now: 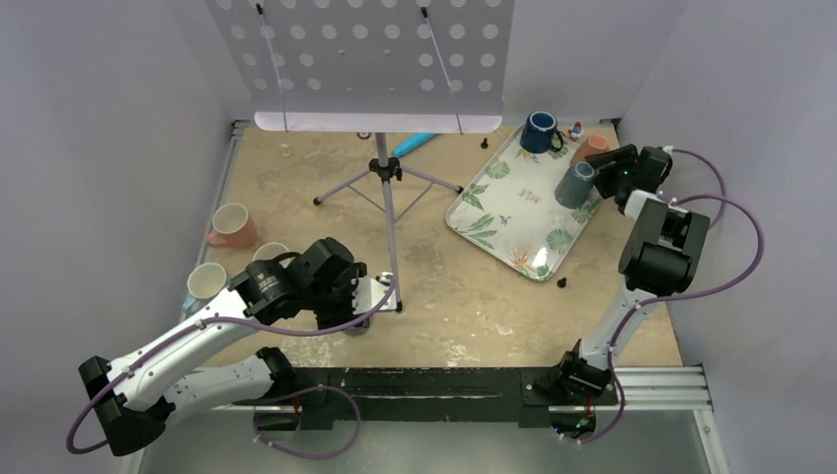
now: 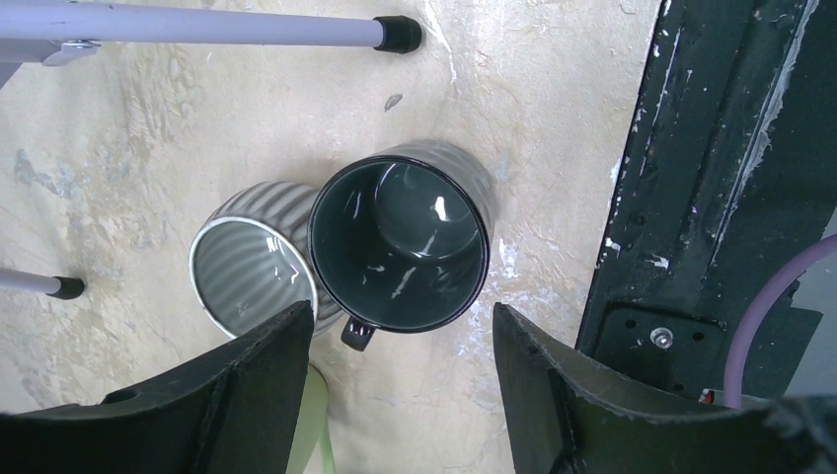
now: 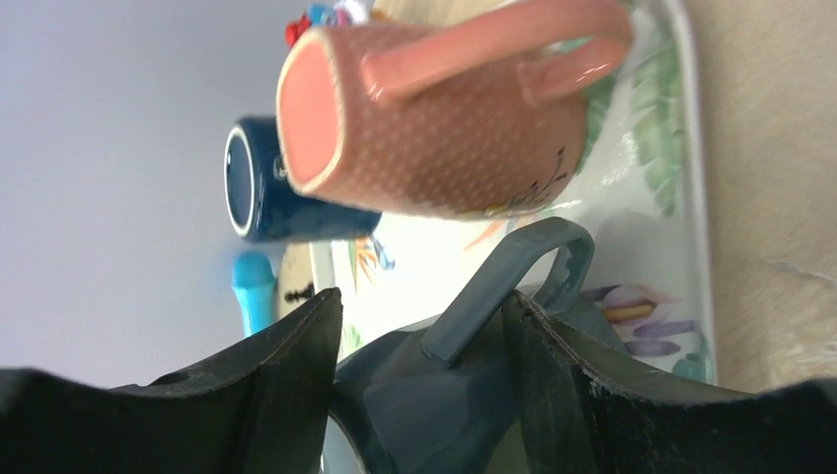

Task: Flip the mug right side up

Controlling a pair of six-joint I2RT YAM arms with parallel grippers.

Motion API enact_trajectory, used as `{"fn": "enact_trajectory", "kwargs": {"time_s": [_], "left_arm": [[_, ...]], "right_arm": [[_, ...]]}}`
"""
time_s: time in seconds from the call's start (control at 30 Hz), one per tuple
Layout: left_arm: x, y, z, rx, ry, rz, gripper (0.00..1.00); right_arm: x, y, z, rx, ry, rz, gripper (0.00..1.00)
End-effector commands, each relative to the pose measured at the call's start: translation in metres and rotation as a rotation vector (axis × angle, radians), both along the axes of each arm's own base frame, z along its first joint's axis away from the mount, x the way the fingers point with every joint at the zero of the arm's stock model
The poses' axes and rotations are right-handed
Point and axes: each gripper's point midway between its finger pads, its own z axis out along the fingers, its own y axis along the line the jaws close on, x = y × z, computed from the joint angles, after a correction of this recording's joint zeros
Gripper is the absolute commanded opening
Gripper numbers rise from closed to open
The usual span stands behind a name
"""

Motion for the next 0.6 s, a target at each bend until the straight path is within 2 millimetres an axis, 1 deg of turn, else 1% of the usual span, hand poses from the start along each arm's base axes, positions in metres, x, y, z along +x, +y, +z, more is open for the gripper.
{"fn": "enact_trajectory", "kwargs": {"time_s": [0.0,0.03,0.1,0.17,0.23,0.27,0.3,0.33,0.37,0.4,0.43,0.57], "left_arm": [[0.006,-0.004,0.009,-0.042,-0.042,0.006,0.71],[0.005,-0.003,0.010,-0.044,-0.044,0.007,0.71],[0.004,-0.003,0.010,-0.045,-0.042,0.005,0.71],[0.003,-0.003,0.010,-0.046,-0.036,0.005,0.71],[0.002,-0.002,0.010,-0.048,-0.031,0.004,0.71],[0.001,-0.002,0.010,-0.047,-0.029,0.003,0.71],[0.001,-0.002,0.010,-0.046,-0.026,0.002,0.71],[0.001,-0.002,0.009,-0.046,-0.026,0.001,0.71],[0.001,-0.003,0.009,-0.046,-0.027,0.000,0.71],[0.002,-0.003,0.009,-0.045,-0.028,0.000,0.71],[0.002,-0.003,0.010,-0.044,-0.029,0.000,0.71],[0.003,-0.003,0.008,-0.035,-0.026,-0.002,0.71]], "right_arm": [[-0.014,0.048,-0.009,-0.080,0.049,0.228,0.61],[-0.015,0.053,-0.011,-0.098,0.059,0.249,0.62],[-0.015,0.056,-0.017,-0.143,0.095,0.282,0.64],[-0.015,0.047,-0.023,-0.202,0.165,0.294,0.67],[-0.015,0.033,-0.026,-0.274,0.244,0.293,0.71],[-0.016,0.029,-0.031,-0.295,0.290,0.301,0.72],[-0.013,0.023,-0.029,-0.324,0.317,0.306,0.74],[-0.011,0.019,-0.028,-0.349,0.350,0.312,0.79],[-0.008,0.015,-0.026,-0.373,0.377,0.311,0.87],[-0.002,0.011,-0.018,-0.404,0.390,0.308,0.93],[0.002,0.010,-0.015,-0.425,0.408,0.313,0.97],[0.015,0.016,-0.007,-0.471,0.446,0.331,0.98]]}}
